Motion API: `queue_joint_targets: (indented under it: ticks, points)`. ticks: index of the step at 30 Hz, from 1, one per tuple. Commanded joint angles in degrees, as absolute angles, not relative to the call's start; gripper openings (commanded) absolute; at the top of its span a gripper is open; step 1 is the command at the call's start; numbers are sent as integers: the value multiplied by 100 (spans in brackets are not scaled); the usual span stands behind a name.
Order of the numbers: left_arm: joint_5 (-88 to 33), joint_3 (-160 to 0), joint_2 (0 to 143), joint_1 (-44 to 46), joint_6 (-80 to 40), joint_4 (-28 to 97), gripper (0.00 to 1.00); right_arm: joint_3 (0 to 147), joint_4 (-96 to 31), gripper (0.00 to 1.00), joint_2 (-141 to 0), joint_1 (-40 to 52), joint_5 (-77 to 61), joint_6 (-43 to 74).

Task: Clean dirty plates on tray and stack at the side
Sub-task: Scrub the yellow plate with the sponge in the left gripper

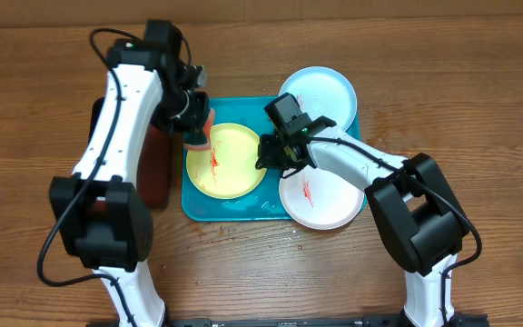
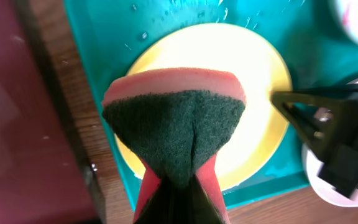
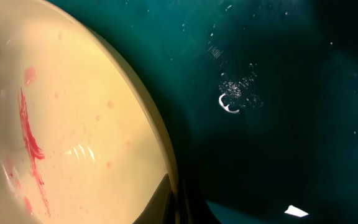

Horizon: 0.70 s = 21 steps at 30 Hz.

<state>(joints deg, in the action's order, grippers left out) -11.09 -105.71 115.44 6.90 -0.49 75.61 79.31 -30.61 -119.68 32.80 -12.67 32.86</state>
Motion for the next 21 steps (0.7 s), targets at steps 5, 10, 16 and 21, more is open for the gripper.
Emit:
queue_joint_targets:
  ticks: [5,10,16,21]
  points:
    - [-235,-9896,11734,974,-932,7120,4,7935,-3140,4,-12005,3212,-1269,3476]
    - [-104,-9279,11734,991,-1448,6407,4,7935,-3138,4,-12005,3212,-1267,3474]
    - [-80,-8475,11734,1157,-1549,5496,4,7935,-3142,4,-12005,3212,-1247,3474]
    - [130,-8141,11734,1417,-1568,5297,4,7935,-3144,4,-12005,3212,-1247,3474]
